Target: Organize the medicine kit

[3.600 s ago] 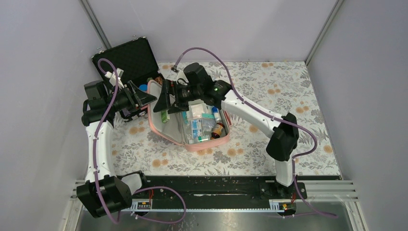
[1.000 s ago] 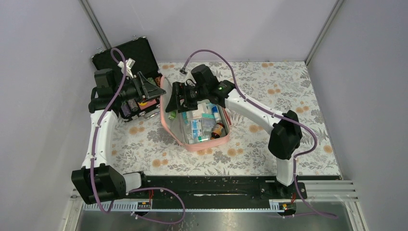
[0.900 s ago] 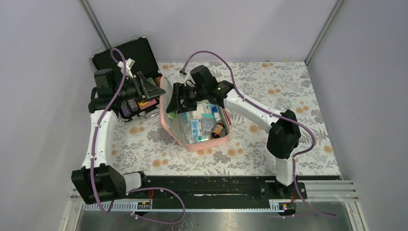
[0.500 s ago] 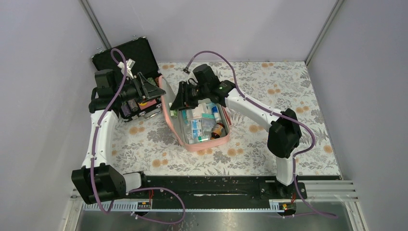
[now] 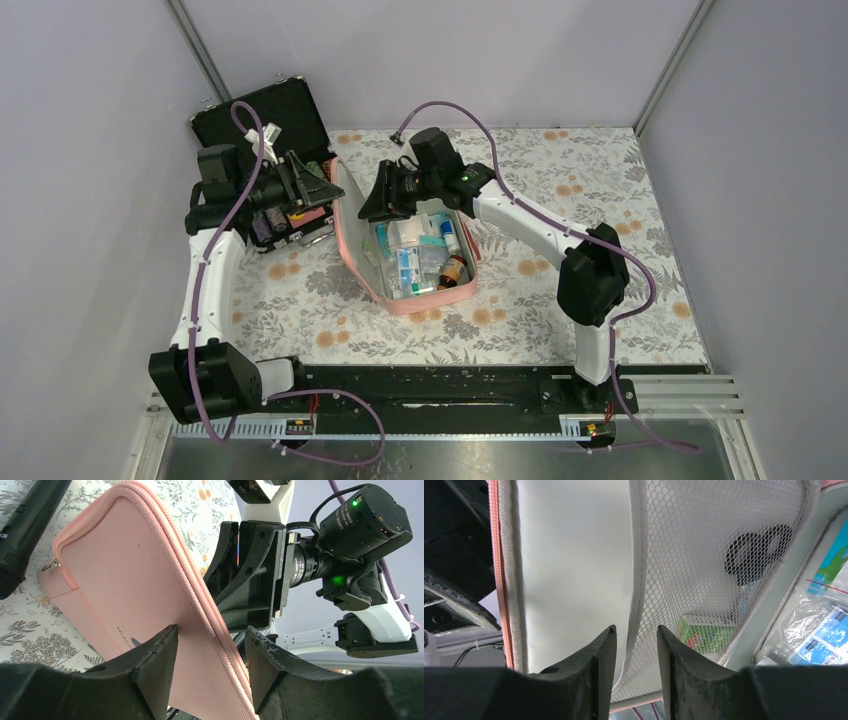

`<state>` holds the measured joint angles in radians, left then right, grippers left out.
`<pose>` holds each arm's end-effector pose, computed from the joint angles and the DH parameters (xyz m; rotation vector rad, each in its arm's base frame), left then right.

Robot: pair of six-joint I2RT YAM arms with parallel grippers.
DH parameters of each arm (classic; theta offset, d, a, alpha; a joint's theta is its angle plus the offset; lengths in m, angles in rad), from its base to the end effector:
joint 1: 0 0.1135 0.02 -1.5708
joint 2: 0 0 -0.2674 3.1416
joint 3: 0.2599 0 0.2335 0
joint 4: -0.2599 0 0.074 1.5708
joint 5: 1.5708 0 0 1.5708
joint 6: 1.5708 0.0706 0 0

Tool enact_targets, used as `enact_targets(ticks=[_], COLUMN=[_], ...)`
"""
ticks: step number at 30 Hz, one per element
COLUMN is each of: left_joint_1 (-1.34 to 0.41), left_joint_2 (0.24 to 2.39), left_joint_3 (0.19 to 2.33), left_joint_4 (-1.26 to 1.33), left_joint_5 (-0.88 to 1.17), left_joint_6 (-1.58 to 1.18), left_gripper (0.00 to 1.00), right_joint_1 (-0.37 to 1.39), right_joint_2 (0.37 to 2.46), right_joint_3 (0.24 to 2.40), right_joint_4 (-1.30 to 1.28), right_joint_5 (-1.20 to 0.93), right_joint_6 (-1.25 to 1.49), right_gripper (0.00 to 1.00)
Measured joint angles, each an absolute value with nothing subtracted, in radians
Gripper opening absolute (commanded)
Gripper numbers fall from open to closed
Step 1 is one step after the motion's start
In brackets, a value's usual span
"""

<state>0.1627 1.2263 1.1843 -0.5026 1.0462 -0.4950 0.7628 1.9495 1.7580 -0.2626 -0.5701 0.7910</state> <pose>0.2578 -0.0196 0.3590 -0.0302 2.0579 -1.2957 0.3147 0.3535 0.3194 -0.3853 2.2865 1.4755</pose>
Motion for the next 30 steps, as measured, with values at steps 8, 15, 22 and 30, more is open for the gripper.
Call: enact_targets(ticks=[8,15,22,30], left_joint_1=[0.163,0.163,0.142,-0.144], left_joint_2=[1.226,1.226,1.240,1.357], left_joint_3=[1.184,1.168,1.168,1.283], left_joint_4=[-0.503,-0.501,-0.463,-0.433], left_joint_5=[1.043,1.040,1.049,1.007], left_joint_6=[-0.494,-0.495,-0.514,-0.524], left_gripper=[0.52,0.52,0.68,0.78], right_joint_1=[0.759,0.738,0.699,0.447], right_joint_2=[1.950,1.908,1.826,1.654], right_joint_3=[1.754,1.754,1.748,1.565], right_joint_4=[-0.255,-0.305,-0.323,-0.293], right_joint_5=[-0.587,-0.576,-0.572,-0.516], right_joint_6=[0.811,0.782,0.732,0.632], right_gripper=[0.00,0.19,0.99,1.00])
